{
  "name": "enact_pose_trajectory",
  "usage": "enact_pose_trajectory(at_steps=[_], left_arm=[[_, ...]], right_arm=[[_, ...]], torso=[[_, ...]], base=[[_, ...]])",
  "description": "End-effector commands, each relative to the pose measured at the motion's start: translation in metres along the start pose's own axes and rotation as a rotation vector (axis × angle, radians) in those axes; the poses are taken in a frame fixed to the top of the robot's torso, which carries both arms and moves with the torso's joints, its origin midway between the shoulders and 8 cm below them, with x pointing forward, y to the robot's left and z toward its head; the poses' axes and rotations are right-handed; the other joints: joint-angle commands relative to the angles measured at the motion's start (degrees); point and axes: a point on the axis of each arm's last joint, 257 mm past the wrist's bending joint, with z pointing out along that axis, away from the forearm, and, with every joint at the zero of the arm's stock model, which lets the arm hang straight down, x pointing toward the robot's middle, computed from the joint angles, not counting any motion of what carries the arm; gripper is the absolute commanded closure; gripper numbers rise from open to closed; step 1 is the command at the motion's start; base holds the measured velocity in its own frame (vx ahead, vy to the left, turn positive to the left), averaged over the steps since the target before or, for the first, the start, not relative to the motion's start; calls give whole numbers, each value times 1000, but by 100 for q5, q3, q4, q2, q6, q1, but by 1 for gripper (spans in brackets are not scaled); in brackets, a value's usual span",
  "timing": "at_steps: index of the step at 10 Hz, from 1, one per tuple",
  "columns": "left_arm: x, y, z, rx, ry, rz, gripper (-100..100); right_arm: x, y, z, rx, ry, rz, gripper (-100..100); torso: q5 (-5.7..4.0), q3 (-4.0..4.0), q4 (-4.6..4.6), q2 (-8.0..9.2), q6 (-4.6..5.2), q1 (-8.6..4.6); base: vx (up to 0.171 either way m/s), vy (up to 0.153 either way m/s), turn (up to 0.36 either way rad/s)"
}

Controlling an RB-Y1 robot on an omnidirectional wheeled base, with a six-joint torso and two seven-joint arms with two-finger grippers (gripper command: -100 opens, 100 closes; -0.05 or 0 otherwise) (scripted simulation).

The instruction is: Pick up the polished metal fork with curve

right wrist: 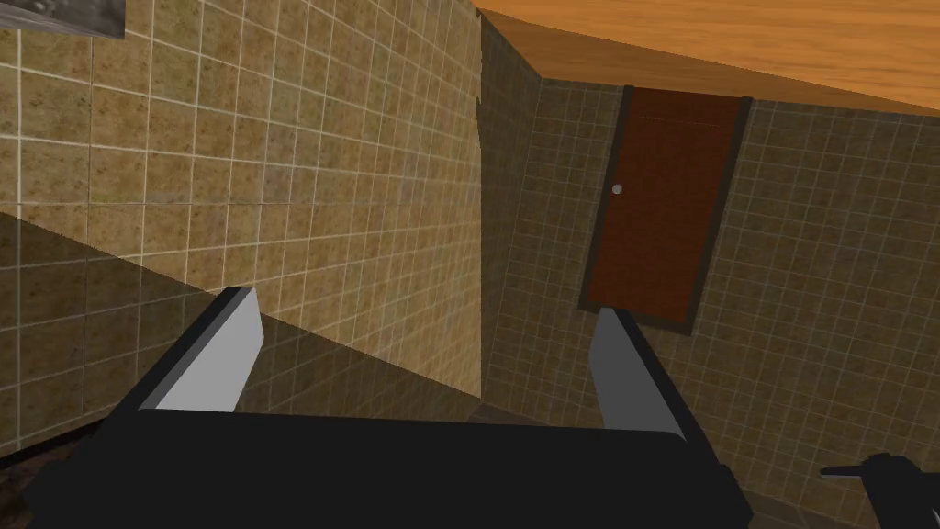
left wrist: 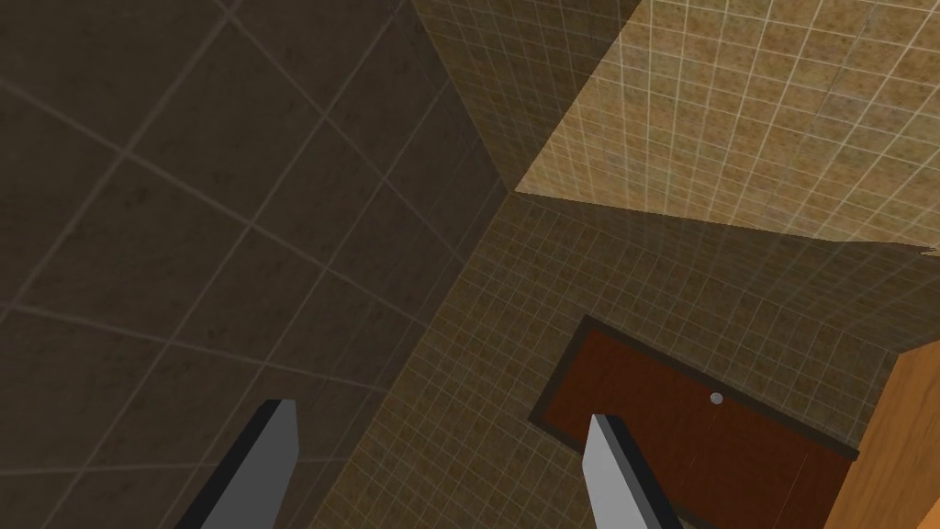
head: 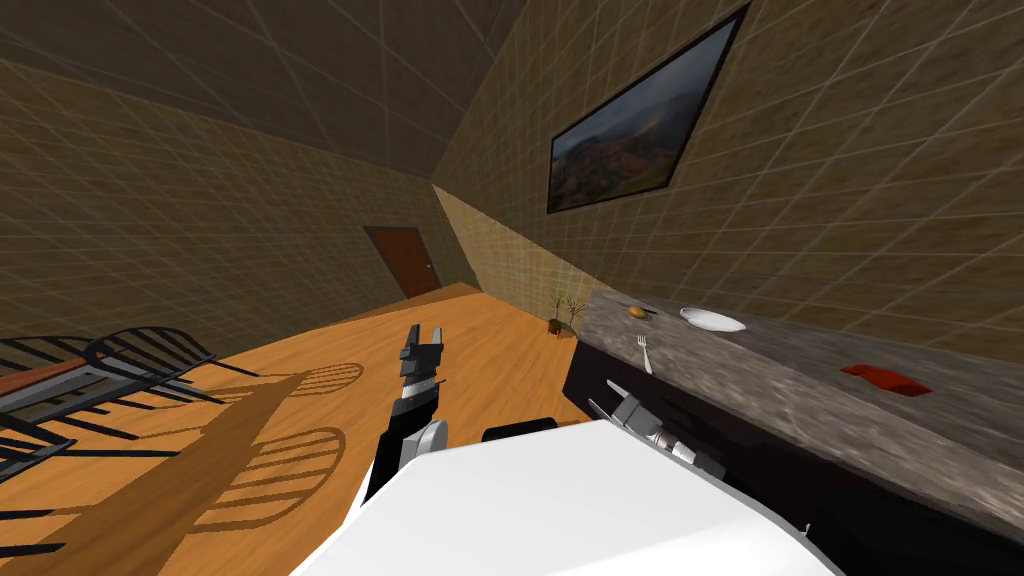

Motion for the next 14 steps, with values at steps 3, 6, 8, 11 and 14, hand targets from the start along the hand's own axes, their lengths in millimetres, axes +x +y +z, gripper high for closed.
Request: enact_pose_trajectory(at_steps=[3, 6, 8, 11, 14], left_arm=[[0, 0, 0, 0, 0, 0, 0], [0, 0, 0, 0, 0, 0, 0], [0, 0, 0, 0, 0, 0, 0], [0, 0, 0, 0, 0, 0, 0], [0, 0, 0, 0, 0, 0, 0]], right_arm=[[37, 1, -25, -36, 127, -124, -100], [79, -3, -64, -99, 283, -272, -100], [98, -5, -85, -142, 360, -352, -100], [115, -9, -108, -187, 432, -425, -100], [144, -20, -153, -288, 566, -564, -100]], torso=[[-1, 0, 0, 0, -1, -6], [-5, 1, 1, 1, 2, -17], [-5, -8, -3, -13, -2, -22], [-6, -1, 0, -1, -1, -29], [-11, -7, -2, -13, -1, -49]], base=[[40, 38, 119], [47, 17, 140], [75, 0, 159], [41, -17, 72], [70, -59, 140]])
